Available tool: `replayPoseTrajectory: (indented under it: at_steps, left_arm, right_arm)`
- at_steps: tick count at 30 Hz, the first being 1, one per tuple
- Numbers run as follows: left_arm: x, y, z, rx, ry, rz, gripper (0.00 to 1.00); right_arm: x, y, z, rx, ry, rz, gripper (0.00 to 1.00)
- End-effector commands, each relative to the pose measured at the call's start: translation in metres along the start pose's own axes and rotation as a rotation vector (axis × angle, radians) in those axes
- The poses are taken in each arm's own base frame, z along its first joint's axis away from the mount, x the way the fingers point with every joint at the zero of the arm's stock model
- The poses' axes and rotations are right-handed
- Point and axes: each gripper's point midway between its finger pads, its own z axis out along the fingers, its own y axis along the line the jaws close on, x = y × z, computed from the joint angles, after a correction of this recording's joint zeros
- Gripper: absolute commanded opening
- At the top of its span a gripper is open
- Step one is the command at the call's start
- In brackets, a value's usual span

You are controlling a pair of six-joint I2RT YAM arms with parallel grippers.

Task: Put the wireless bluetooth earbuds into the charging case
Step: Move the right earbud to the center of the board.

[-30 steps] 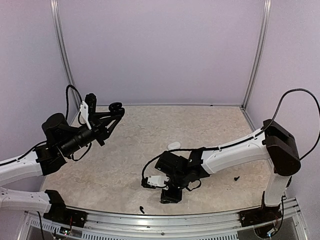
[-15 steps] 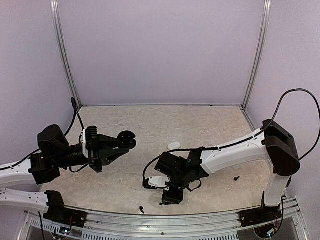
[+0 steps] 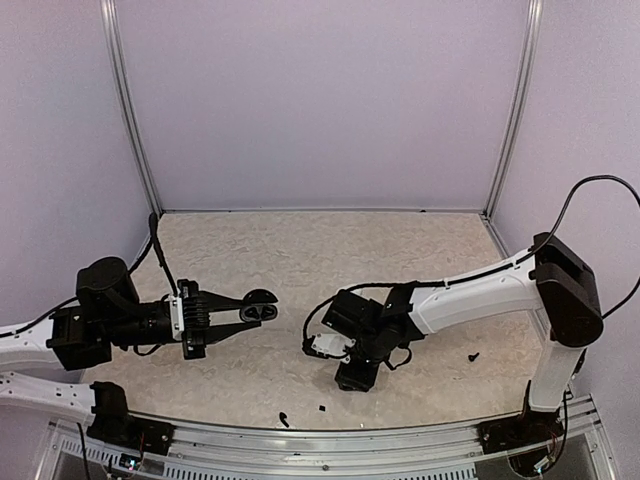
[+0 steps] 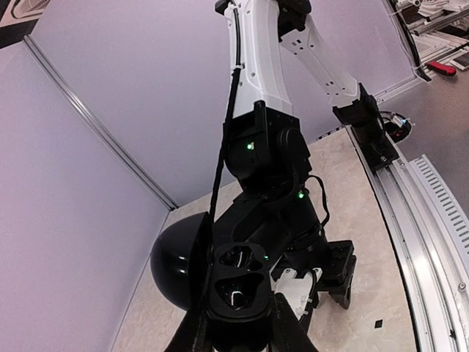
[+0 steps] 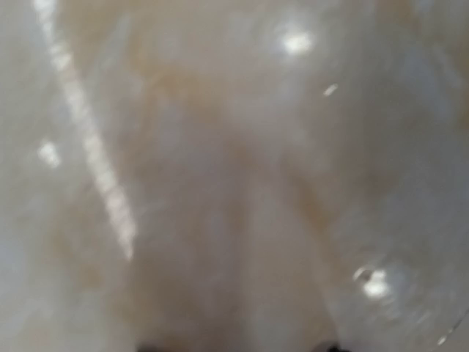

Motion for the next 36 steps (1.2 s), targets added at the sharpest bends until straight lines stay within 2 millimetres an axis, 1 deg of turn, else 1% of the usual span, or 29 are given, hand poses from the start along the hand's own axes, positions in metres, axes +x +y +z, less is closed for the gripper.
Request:
replayPoseTrajectory:
  at_steps: [1,2,4,9,13,17,19,21,22,23,26,27,29,30,36]
  left_arm:
    - [-0.008,0.011,-0.004,-0.048,-0.007,0.033,0.0]
    - [-0.008,0.013,-0.005,-0.06,-0.005,0.025,0.0]
    - [-0.005,0.016,-0.005,-0.082,0.005,0.005,0.0]
    - [0.0,0.03,-0.007,-0.167,0.016,-0.078,0.0]
    - [0.001,0.033,-0.011,-0.208,-0.002,-0.124,0.0]
    - [-0.004,0.044,-0.022,-0.281,-0.043,-0.154,0.0]
    - [-0.007,0.048,-0.027,-0.302,-0.059,-0.164,0.0]
    - [-0.006,0.049,-0.029,-0.309,-0.055,-0.173,0.0]
    - [-0.005,0.051,-0.029,-0.318,-0.045,-0.179,0.0]
    - [-0.002,0.053,-0.03,-0.331,-0.03,-0.184,0.0]
    - [0.001,0.056,-0.032,-0.353,-0.015,-0.198,0.0]
    - [0.001,0.057,-0.033,-0.358,-0.016,-0.197,0.0]
    - [0.0,0.058,-0.035,-0.363,-0.027,-0.198,0.0]
    - [-0.002,0.059,-0.036,-0.367,-0.031,-0.198,0.0]
    - [-0.003,0.057,-0.037,-0.356,-0.042,-0.197,0.0]
  right_arm:
    - [-0.02,0.04,-0.032,-0.104,-0.126,-0.142,0.53]
    - [-0.027,0.05,-0.038,-0.124,-0.16,-0.173,0.52]
    - [-0.035,0.063,-0.043,-0.166,-0.191,-0.207,0.49]
    - [-0.046,0.088,-0.045,-0.213,-0.229,-0.266,0.43]
    - [-0.062,0.103,-0.046,-0.233,-0.289,-0.265,0.41]
    - [-0.082,0.106,-0.044,-0.233,-0.364,-0.224,0.37]
    - [-0.091,0.108,-0.041,-0.237,-0.373,-0.202,0.36]
    - [-0.096,0.108,-0.031,-0.243,-0.338,-0.187,0.34]
    - [-0.096,0.111,-0.023,-0.25,-0.316,-0.185,0.33]
    - [-0.097,0.113,-0.02,-0.258,-0.307,-0.182,0.33]
    - [-0.099,0.12,-0.015,-0.279,-0.29,-0.176,0.34]
    - [-0.099,0.121,-0.014,-0.281,-0.284,-0.176,0.36]
    - [-0.098,0.121,-0.007,-0.268,-0.262,-0.161,0.43]
    - [-0.097,0.12,-0.003,-0.261,-0.249,-0.147,0.45]
    - [-0.092,0.117,0.013,-0.194,-0.192,-0.143,0.46]
